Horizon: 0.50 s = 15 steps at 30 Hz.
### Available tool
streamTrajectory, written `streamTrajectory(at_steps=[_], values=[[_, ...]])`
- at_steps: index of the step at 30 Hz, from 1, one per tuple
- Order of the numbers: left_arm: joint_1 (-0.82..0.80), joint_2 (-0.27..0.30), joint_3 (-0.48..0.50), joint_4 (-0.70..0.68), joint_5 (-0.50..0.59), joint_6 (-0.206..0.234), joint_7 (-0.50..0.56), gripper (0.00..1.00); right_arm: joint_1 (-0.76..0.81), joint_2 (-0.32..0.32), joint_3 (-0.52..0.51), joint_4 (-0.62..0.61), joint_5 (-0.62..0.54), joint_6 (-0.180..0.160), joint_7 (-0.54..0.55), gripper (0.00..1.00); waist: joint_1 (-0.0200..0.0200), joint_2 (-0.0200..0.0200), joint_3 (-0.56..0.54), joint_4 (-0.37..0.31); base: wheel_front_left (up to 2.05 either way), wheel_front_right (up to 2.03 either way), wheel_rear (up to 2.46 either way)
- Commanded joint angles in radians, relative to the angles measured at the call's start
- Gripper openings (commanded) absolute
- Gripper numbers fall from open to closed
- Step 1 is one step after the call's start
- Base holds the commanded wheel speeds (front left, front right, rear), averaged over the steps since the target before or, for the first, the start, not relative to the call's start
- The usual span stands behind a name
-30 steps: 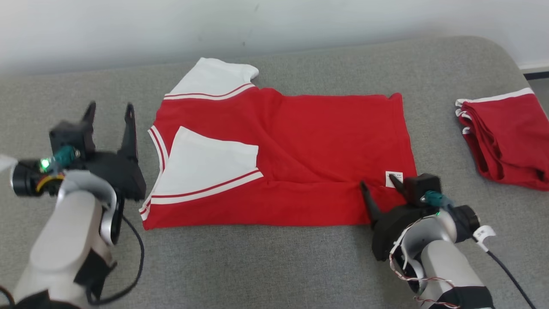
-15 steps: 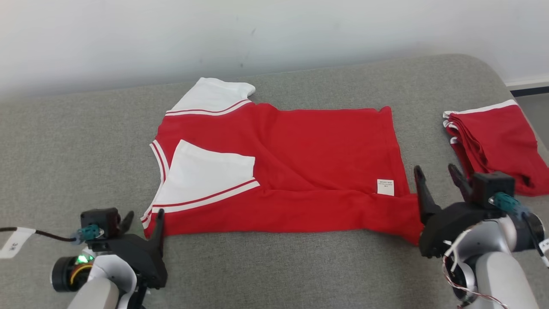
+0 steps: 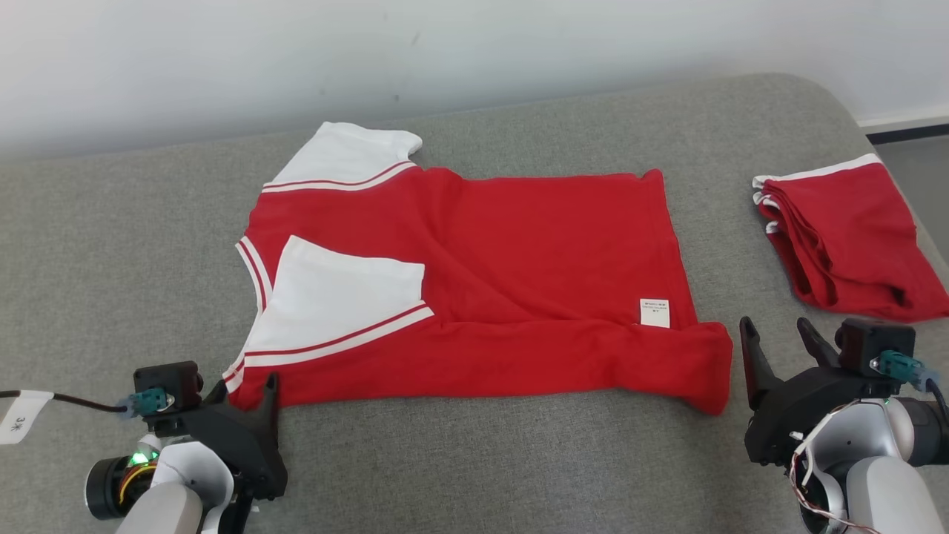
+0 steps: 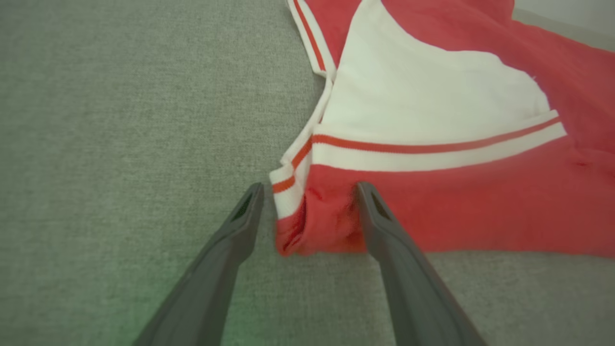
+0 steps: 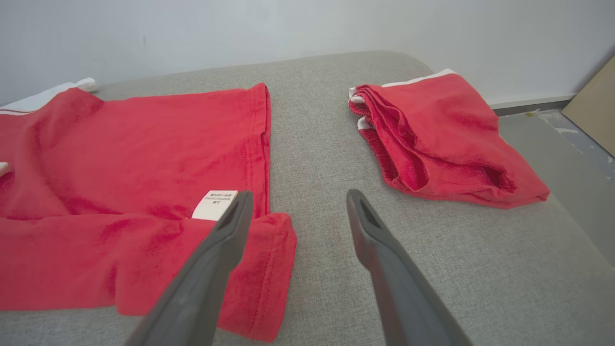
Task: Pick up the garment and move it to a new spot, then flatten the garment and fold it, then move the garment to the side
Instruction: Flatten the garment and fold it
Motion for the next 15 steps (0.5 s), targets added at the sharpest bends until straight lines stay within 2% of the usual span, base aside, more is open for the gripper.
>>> streamTrajectory(at_steps=[1,3,15], values=[[-0.007,-0.002,0.005,0.007,-0.012,0.003,0.001,0.74,-0.012,-0.002,-0.006,0.006,0.012,-0.003,0.001,1.00,0.0000,0.0000,0.011,-0.001,0.00,0.00,0.00],[-0.015,-0.011,0.005,0.010,-0.019,0.002,-0.006,0.00,-0.016,-0.001,-0.016,0.015,0.024,-0.003,0.005,1.00,0.0000,0.0000,0.018,0.000,0.00,0.00,0.00],[0.104,-0.017,0.057,-0.062,-0.070,0.014,-0.089,0.00,0.027,-0.001,-0.084,0.057,0.089,-0.003,0.027,1.00,0.0000,0.0000,0.050,0.024,0.00,0.00,0.00]])
